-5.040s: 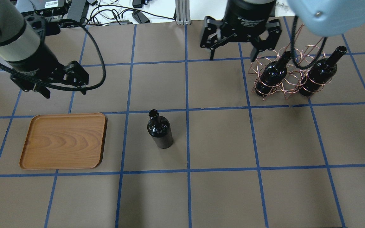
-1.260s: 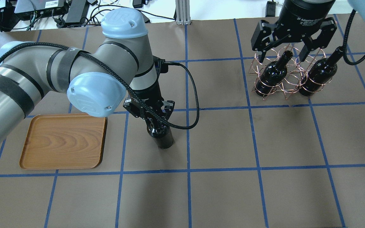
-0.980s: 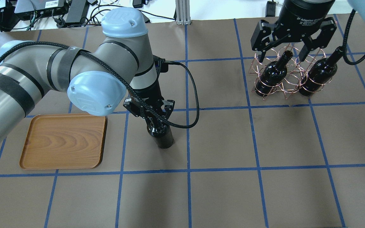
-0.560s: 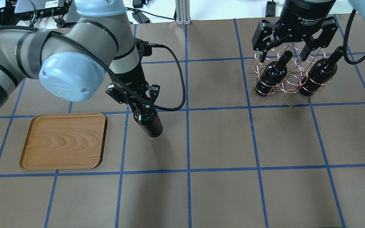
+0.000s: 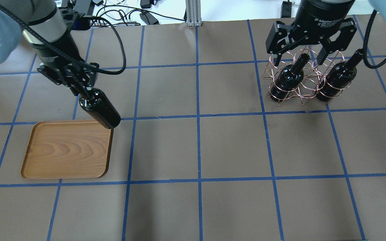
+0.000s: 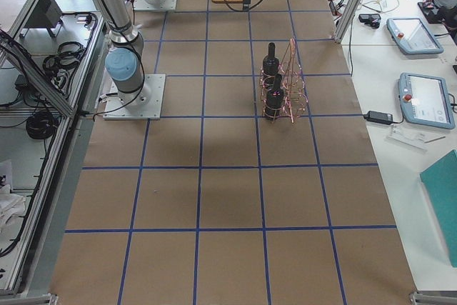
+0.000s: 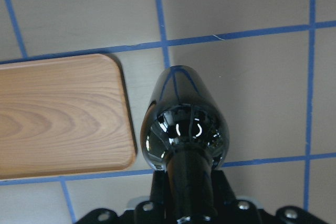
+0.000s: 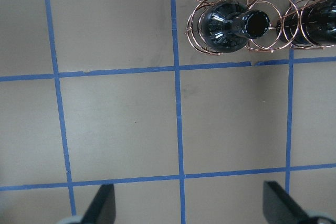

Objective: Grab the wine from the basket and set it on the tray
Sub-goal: 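Carry the bottle with the left gripper onto the wooden tray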

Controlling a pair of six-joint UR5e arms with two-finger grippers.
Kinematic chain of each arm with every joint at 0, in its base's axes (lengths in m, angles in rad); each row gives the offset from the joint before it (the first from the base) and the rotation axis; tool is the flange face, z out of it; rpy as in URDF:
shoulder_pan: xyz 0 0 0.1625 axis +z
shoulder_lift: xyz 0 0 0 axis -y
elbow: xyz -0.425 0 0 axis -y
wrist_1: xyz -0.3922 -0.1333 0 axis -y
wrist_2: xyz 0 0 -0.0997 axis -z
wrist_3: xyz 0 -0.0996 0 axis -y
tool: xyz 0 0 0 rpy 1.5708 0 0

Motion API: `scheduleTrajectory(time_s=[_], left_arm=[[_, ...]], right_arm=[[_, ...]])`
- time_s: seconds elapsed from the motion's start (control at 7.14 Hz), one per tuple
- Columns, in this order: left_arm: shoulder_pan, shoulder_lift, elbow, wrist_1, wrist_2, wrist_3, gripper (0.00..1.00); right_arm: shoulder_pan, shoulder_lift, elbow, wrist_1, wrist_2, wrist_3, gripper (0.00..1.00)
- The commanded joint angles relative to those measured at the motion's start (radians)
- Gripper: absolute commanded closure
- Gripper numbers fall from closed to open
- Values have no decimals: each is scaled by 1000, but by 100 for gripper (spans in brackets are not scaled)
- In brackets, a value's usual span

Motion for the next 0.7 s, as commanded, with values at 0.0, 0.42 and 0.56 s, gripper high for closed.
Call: scheduleTrajectory(time_s=[0.0, 0.42, 0.56], left_arm=[[174, 6, -48, -4, 6, 182, 100], [302, -22, -103, 10, 24, 286, 100], [302, -29, -105, 13, 61, 286, 100]], right_arm=[[1, 1, 1, 0, 2, 1, 0], [1, 0, 2, 0, 2, 1, 0], [-1, 0, 2, 2, 0, 1, 0]])
